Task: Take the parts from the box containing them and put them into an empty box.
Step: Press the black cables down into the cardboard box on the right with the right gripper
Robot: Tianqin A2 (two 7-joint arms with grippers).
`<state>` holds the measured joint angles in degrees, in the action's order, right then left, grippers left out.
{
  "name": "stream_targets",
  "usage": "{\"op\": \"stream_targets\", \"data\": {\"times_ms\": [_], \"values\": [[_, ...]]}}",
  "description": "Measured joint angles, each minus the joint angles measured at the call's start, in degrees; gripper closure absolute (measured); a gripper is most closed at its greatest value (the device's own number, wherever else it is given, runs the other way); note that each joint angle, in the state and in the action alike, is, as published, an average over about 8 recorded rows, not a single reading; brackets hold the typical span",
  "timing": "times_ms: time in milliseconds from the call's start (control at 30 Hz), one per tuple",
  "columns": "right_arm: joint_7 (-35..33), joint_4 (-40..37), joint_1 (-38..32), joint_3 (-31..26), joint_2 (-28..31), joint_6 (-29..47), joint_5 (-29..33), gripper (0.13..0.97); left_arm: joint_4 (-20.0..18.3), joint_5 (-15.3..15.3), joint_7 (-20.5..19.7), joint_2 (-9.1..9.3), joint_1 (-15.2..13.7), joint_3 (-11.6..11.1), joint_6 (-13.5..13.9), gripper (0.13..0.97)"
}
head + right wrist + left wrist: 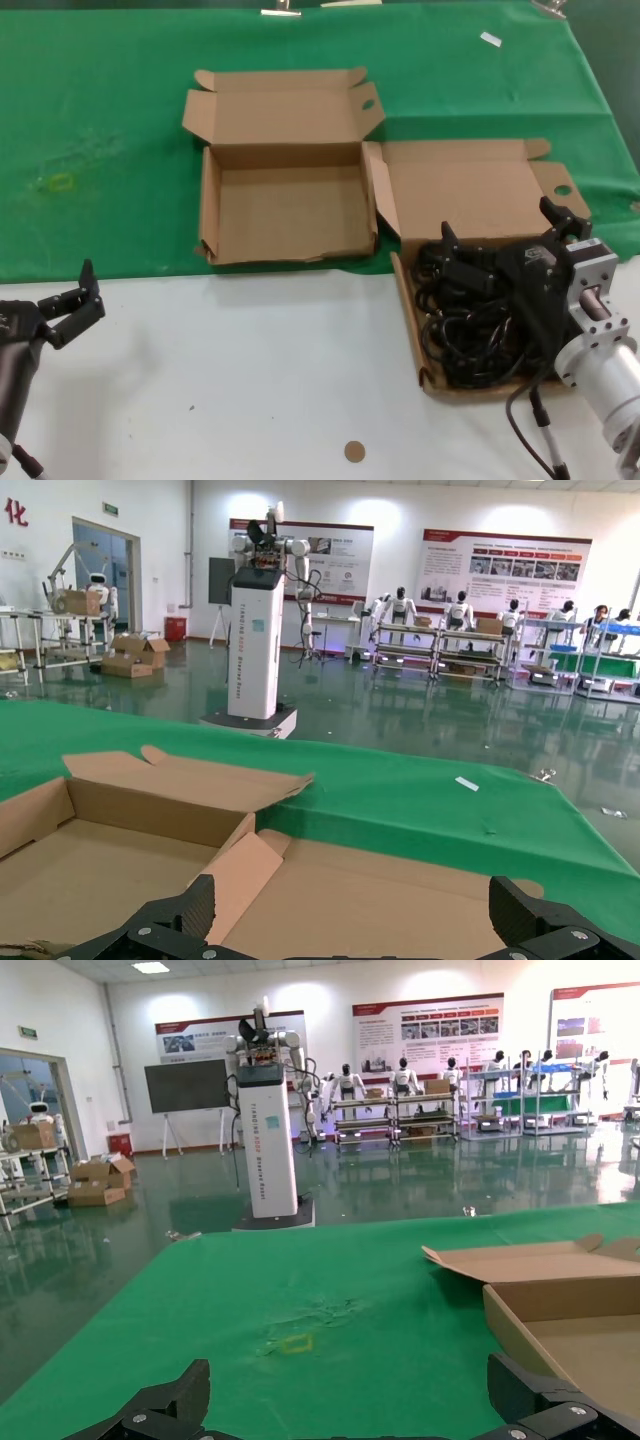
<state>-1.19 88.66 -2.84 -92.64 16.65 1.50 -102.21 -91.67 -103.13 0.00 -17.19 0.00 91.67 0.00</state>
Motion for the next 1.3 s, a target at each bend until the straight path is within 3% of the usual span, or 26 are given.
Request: {"op": "stream_targets", "data": {"times_ms": [1033, 1300], "values": [[0.0, 0.0, 0.0, 0.0, 0.0, 0.0, 0.0, 0.129, 0.0, 0.0, 0.0, 0.0, 0.0, 0.0, 0.0, 0.132], [0.0, 0.0, 0.0, 0.0, 0.0, 0.0, 0.0, 0.129, 0.0, 0.0, 0.0, 0.0, 0.0, 0.0, 0.0, 0.181]]}}
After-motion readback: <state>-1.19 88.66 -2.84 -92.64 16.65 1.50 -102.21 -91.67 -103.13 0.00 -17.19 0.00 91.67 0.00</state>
